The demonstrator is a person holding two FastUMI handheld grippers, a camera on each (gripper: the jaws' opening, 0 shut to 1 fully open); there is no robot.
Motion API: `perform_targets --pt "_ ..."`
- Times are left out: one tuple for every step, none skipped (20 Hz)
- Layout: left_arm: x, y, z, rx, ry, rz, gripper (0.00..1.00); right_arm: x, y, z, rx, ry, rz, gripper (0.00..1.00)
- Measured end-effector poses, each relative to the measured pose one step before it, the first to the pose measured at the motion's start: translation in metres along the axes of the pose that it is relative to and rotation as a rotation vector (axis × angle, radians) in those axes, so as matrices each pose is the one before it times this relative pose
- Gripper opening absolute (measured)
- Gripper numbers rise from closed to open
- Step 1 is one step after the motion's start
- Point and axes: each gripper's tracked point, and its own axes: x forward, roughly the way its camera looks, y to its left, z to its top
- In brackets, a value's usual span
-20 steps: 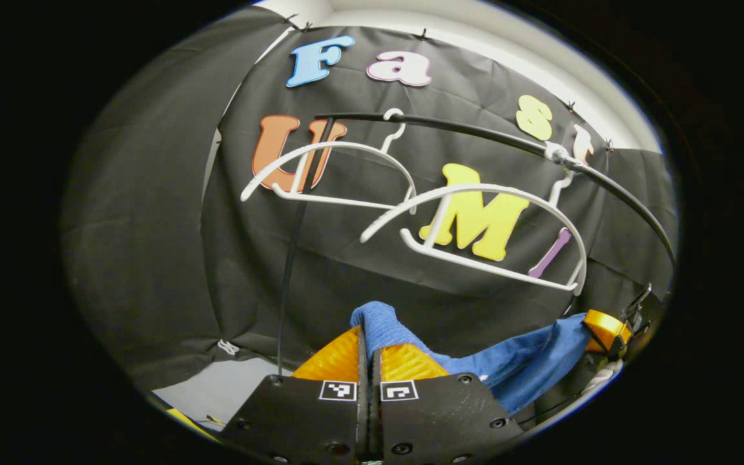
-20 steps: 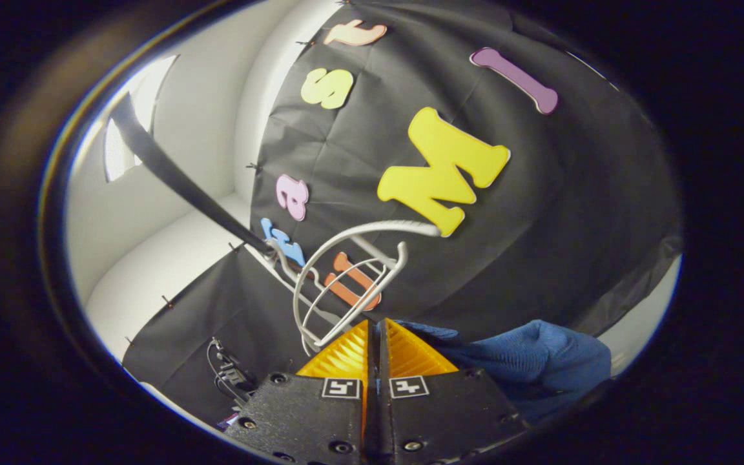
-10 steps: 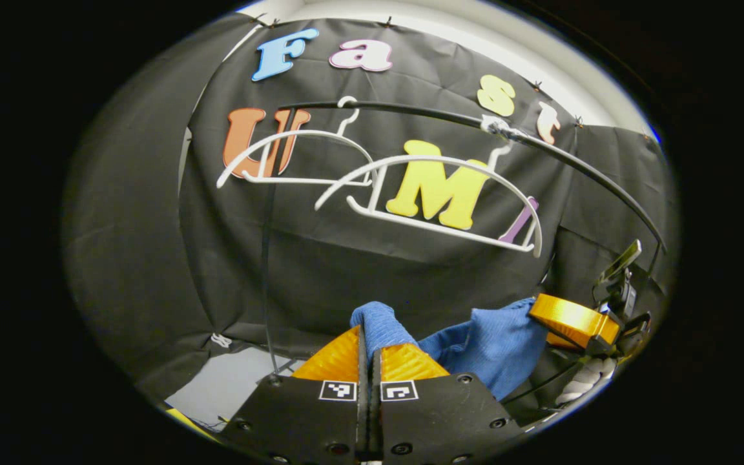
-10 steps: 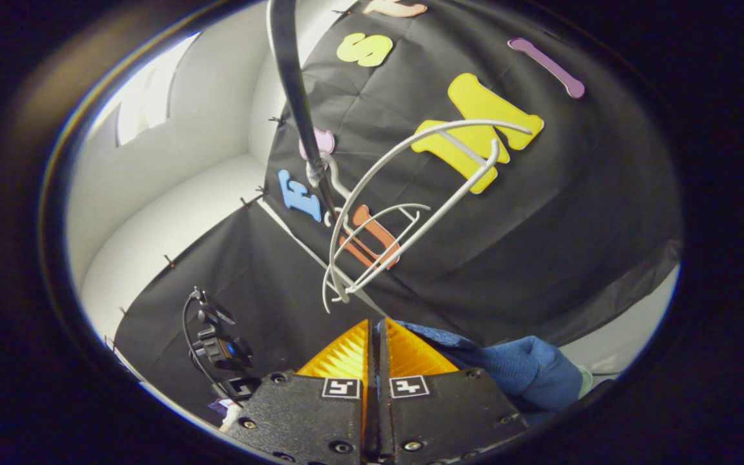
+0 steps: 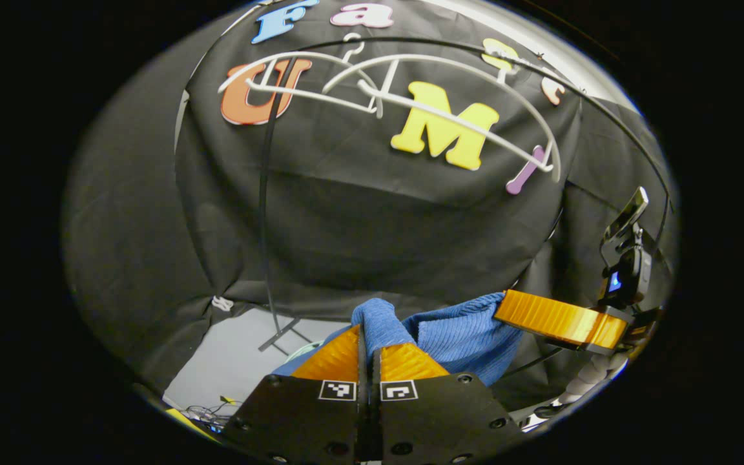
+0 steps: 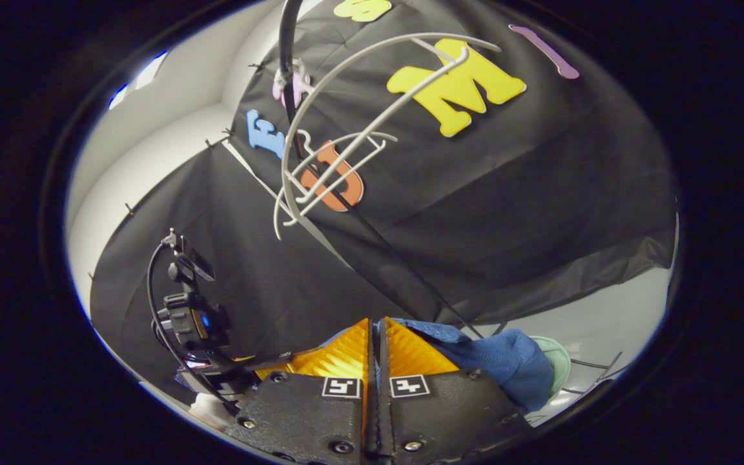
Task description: Grasp the clothes on the hanger with both hands and then place them into the laundry hamper below.
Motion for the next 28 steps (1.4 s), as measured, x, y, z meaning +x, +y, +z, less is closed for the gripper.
perform_targets --pt "0.00661 0.00327 -0.01264 -0.00333 0.02541 0.00484 0.00 0.00542 -0.00801 -0.00938 -0.00611 0.02574 -0.03060 0.04" --pt "0.02011 0.00740 -0.02605 -0.01091 0.02913 0.00334 0.05 0.00537 -0.00775 -0.00977 -0.00537 0.03053 -0.02969 0.04" --pt "0.00744 0.00137 -0.00959 -0.00536 0.02908 0.00382 0.05 0.00533 -0.01021 -0.01066 -0.01290 0.03984 -0.03647 0.01" --pt "0.00669 0.00217 -0.01029 -0.00079 0.02988 0.01188 0.00 0.00561 -0.00982 -0.00873 -0.01099 0.02886 -0.03281 0.04" --pt "0.00260 0.00193 -0.01366 0.00155 0.03162 0.01105 0.05 0.00574 -0.01014 -0.00898 -0.01119 0.03659 -0.03494 0.04" --pt "0.00432 0.00442 -0.00986 -0.00038 0.02599 0.01193 0.00 0.00605 -0.01004 -0.00947 -0.01231 0.03832 -0.03783 0.04" --pt "0.00853 0.00374 -0.01212 -0.00117 0.02617 0.00664 0.00 0.00618 -0.00929 -0.00704 -0.00835 0.03917 -0.03799 0.04" --pt "0.00692 0.00118 -0.00944 -0.00446 0.02713 0.00899 0.00 0.00639 -0.00964 -0.00871 -0.00810 0.03325 -0.03487 0.04" --pt "0.00937 0.00282 -0.00906 -0.00364 0.03021 0.01374 0.00 0.00603 -0.00899 -0.00674 -0.01300 0.02901 -0.03138 0.04" --pt "0.00605 0.00231 -0.00816 0.00208 0.02738 0.01117 0.00 0.00505 -0.00630 -0.00629 -0.01084 0.02239 -0.02273 0.04" --pt "0.00678 0.00173 -0.00650 0.00362 0.02629 0.01313 0.00 0.00600 -0.00508 -0.00435 -0.00374 0.02019 -0.01580 0.04" --pt "0.00489 0.00010 -0.00537 0.00502 0.01869 0.00911 0.00 0.00503 -0.00301 -0.00454 0.00143 0.01866 -0.00357 0.04" --pt "0.00491 0.00288 -0.00593 0.00374 0.01842 0.01213 0.00 0.00197 0.00053 -0.00206 0.00733 0.00911 0.00414 0.04" --pt "0.00463 0.00234 -0.00464 -0.00129 0.01708 0.00976 0.00 0.00154 -0.00085 -0.00274 0.00571 0.00849 0.00008 0.04" --pt "0.00781 0.00252 -0.00683 -0.00580 0.01870 0.00655 0.00 0.00157 -0.00284 -0.00174 -0.00270 0.01182 -0.00920 0.04" --pt "0.00252 0.00199 -0.00643 -0.00882 0.01776 0.00308 0.00 0.00252 0.00022 -0.00221 -0.00857 0.00975 -0.00527 0.04" --pt "0.00432 0.00118 -0.00693 -0.00876 0.01740 0.00223 0.00 0.00160 -0.00028 0.00038 -0.00751 0.00842 -0.01003 0.04" --pt "0.00520 0.00151 -0.00617 -0.00028 0.01826 0.00364 0.00 0.00105 -0.00053 0.00015 -0.01023 0.00971 -0.01197 0.04" --pt "0.00652 0.00061 -0.00686 0.00519 0.01181 0.00287 0.05 0.00067 0.00217 0.00018 -0.00227 0.00587 -0.00954 0.04" --pt "0.00436 -0.00031 -0.00821 0.00796 0.02198 0.00176 0.00 -0.00022 0.00029 -0.00340 -0.00027 0.01638 -0.01160 0.04" --pt "0.00376 -0.00030 -0.00284 0.00652 0.01193 0.00515 0.00 0.00123 0.00111 -0.00263 0.00452 0.01227 -0.00112 0.04" --pt "0.00212 -0.00089 -0.00108 0.00451 0.01130 0.00594 0.00 0.00390 -0.00170 0.00002 0.00379 0.01091 -0.00469 0.04" --pt "0.00113 -0.00343 -0.00130 0.00391 0.00824 -0.00277 0.00 0.00089 -0.00165 0.00160 0.00075 0.00454 -0.00616 0.04" --pt "-0.00044 -0.00010 0.00073 0.00466 0.00162 0.00337 0.05 0.00237 -0.00107 0.00048 0.00318 0.00233 -0.00934 0.04" --pt "0.00090 0.00245 -0.00193 0.01022 0.00372 0.00485 0.00 -0.00218 0.00161 -0.00041 0.00578 0.00103 0.00107 0.04" --pt "-0.00021 0.00130 0.00000 0.01057 0.00860 0.00196 0.05 0.00065 -0.00084 -0.00283 0.00964 0.00265 0.00020 0.04" --pt "-0.00190 -0.00327 0.00092 0.01129 -0.00638 -0.00961 0.02 0.00064 -0.00250 -0.00096 0.00603 0.00047 -0.00603 0.04" --pt "0.00044 -0.00197 0.00342 0.00850 -0.01747 -0.00491 0.00 0.00092 -0.00254 -0.00145 0.00048 0.00402 -0.01596 0.02"
